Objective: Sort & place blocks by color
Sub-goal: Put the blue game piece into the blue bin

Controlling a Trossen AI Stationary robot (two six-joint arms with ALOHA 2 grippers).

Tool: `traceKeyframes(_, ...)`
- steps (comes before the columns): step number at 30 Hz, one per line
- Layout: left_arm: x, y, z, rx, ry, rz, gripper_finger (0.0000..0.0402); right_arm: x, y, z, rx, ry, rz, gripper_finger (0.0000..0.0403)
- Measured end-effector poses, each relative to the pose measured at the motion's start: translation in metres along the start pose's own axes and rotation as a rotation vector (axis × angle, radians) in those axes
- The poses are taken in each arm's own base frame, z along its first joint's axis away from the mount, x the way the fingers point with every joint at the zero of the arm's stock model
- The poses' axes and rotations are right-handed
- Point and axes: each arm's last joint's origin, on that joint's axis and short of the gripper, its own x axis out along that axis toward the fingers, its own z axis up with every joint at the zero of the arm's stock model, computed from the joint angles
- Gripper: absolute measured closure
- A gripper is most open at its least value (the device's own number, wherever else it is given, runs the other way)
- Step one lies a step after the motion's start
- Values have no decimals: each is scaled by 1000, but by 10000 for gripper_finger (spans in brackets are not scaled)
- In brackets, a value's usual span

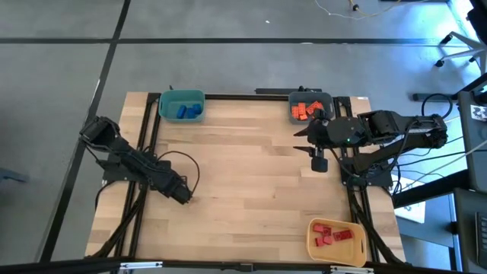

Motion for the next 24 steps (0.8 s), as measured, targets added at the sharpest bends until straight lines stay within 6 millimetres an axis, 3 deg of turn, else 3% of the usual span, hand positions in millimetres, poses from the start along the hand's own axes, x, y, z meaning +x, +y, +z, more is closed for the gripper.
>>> traceKeyframes(7, -6, 0, 3, 19, -8, -29, 274, 0, 0, 0, -1, 0, 0, 221)
traceKeyframes(17, -47, -9, 19, 119, -50, -135, 277, 0, 0, 0, -2, 0, 0, 221)
traceKeyframes(24, -75, -27, 44, 186, -151, -187, 277, 0, -2, 0, -1, -1, -61, 221)
